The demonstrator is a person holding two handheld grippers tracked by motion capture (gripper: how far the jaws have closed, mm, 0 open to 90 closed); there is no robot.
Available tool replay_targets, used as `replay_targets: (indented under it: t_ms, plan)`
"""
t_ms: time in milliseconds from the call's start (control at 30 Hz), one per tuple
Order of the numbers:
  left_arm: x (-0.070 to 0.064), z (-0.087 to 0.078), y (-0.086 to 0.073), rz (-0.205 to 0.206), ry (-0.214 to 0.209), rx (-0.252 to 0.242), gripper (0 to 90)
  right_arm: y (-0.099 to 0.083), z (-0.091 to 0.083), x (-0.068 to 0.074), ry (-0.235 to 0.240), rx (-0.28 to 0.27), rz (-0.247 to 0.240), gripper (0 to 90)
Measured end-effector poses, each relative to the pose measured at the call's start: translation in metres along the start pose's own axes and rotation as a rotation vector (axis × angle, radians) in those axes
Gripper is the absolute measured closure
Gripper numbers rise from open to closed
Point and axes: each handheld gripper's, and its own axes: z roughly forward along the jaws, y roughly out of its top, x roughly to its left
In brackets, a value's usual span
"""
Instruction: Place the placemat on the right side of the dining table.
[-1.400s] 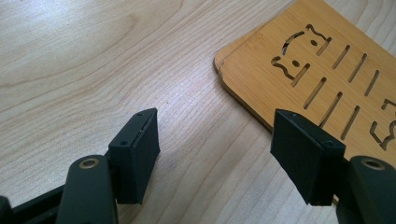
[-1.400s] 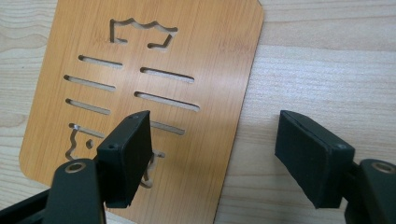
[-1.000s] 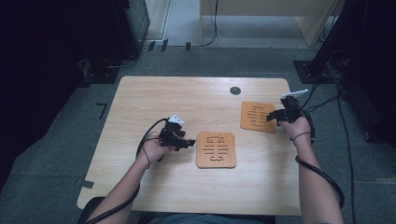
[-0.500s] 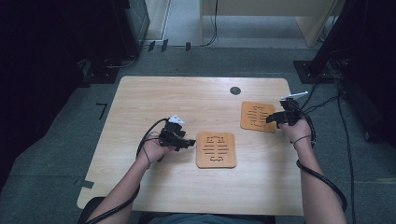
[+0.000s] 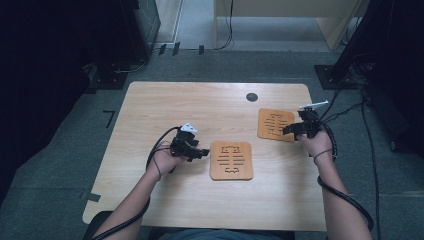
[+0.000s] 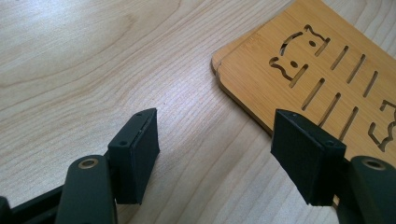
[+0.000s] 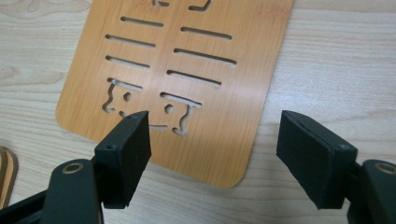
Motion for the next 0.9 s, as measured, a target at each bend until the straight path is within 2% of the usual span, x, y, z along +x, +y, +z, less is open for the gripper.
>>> replay_targets:
  t_ms: [133,367,900]
  plan:
    - [0.000,0.000,0.000,0.000,0.000,0.000,31.3,-0.004,0.000,0.003,-0.009,-0.010,-0.005,24.6]
    - [0.000,0.000,0.000,0.000,0.000,0.000,31.3,-0.007,-0.002,0.009,0.005,-0.023,-0.017,23.1]
    - [0.000,0.000,0.000,0.003,0.000,0.001,31.1,-0.018,-0.003,0.031,0.030,-0.036,-0.081,22.9]
